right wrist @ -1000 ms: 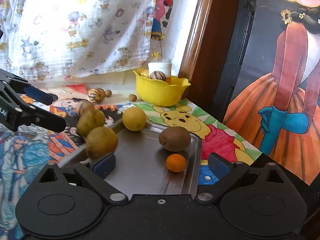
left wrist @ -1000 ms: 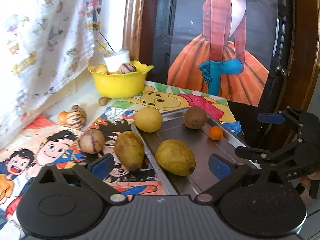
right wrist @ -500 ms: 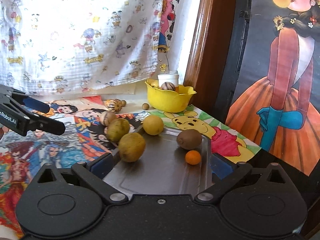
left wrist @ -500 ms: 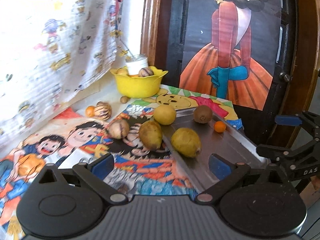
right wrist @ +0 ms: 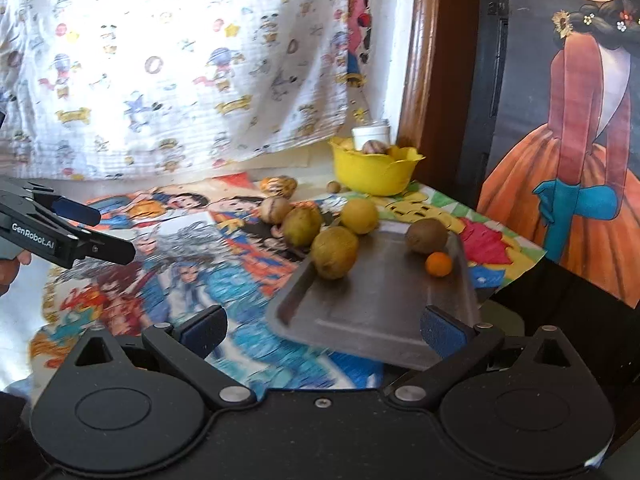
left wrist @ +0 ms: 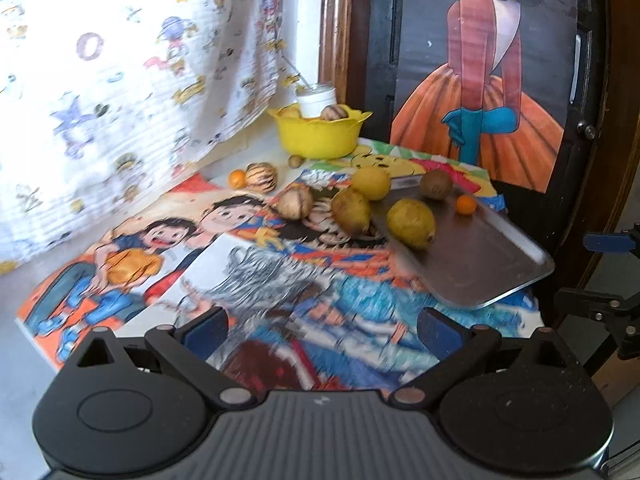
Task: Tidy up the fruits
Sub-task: 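Withdraw both open tools from the tray toward the remaining fruits, then grasp the brown round fruit with the left tool while the right tool grasps a green pear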
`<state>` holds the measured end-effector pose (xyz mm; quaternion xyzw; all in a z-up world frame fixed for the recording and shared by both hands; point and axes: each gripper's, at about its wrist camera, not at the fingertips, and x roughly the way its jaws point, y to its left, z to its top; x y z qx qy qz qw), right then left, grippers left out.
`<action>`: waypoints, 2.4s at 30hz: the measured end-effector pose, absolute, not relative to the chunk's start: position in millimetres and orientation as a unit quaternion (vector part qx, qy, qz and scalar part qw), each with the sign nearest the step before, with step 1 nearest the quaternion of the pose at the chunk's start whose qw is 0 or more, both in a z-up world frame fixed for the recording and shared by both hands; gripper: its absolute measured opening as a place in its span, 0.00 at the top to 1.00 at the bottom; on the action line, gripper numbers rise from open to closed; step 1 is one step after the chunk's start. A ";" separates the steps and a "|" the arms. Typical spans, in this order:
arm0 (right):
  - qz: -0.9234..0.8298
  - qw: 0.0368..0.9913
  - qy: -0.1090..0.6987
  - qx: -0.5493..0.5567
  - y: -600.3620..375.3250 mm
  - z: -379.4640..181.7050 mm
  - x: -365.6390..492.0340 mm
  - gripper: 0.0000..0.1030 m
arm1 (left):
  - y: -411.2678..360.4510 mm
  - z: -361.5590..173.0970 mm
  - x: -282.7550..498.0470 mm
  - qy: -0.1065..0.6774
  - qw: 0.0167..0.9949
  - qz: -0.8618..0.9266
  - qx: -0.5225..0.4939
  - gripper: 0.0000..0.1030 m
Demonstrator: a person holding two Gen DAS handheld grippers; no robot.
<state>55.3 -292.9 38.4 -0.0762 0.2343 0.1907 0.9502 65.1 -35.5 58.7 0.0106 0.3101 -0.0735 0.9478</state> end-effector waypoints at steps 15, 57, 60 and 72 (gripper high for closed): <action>0.261 0.922 0.271 -0.093 -238.5 41.2 17.7 0.01 | 14.3 58.3 28.6 0.367 0.929 -0.046 0.016 0.00; 0.344 0.846 0.220 -0.343 -189.5 101.1 234.9 0.01 | 19.3 99.3 247.9 0.264 0.941 -0.119 0.174 0.00; 0.351 0.838 0.242 -0.341 -191.1 77.9 258.3 0.01 | 9.4 78.4 265.9 0.267 0.932 -0.144 0.197 0.00; 0.382 0.809 0.276 -0.351 -179.8 19.4 310.1 0.12 | -15.8 24.5 318.9 0.267 0.901 -0.200 0.277 0.00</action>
